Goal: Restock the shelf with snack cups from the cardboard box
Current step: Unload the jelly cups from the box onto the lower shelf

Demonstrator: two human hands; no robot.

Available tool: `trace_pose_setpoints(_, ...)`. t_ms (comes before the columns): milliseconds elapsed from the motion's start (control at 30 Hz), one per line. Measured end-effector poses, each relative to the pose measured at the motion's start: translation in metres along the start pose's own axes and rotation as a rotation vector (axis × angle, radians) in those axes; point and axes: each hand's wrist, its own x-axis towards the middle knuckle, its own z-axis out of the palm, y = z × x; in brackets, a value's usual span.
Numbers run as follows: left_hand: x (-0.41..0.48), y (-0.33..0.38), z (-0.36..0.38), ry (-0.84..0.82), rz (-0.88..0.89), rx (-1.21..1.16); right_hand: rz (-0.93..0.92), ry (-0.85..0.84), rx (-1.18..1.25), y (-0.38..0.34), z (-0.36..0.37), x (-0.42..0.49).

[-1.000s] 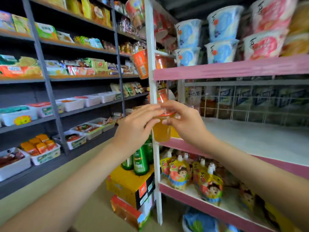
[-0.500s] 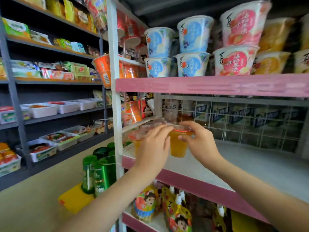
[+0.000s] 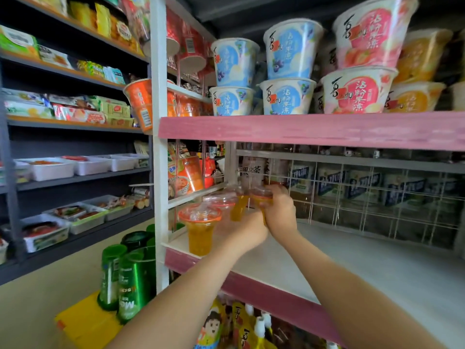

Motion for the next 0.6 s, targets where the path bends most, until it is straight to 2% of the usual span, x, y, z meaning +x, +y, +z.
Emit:
trace_pose_setpoints(100, 0.014, 0.002, 0.004, -0.124, 0.054, -0.160, 0.032, -0.042, 0.030, 0.007, 0.005, 0.000)
trace_pose_setpoints(233, 0.028, -0.006, 0.010, -0.300, -0.064, -0.244, -0.021, -0.178, -0.049, 0.018, -0.001, 0.008)
trace_pose_setpoints(300, 0.033, -0.008, 0.014, -0.350, -0.107, -0.256, -0.016, -0.194, -0.071, 0.022, -0.001, 0.011)
trace_pose_setpoints(467, 0.039, -0.005, 0.021, -0.309, -0.094, -0.389, -0.012, -0.199, -0.139, 0.028, 0.004, 0.010)
trace_pose_setpoints(600, 0.040, -0.007, 0.022, -0.253, -0.099, -0.357, 0.011, -0.243, -0.270, 0.029, 0.006, 0.011)
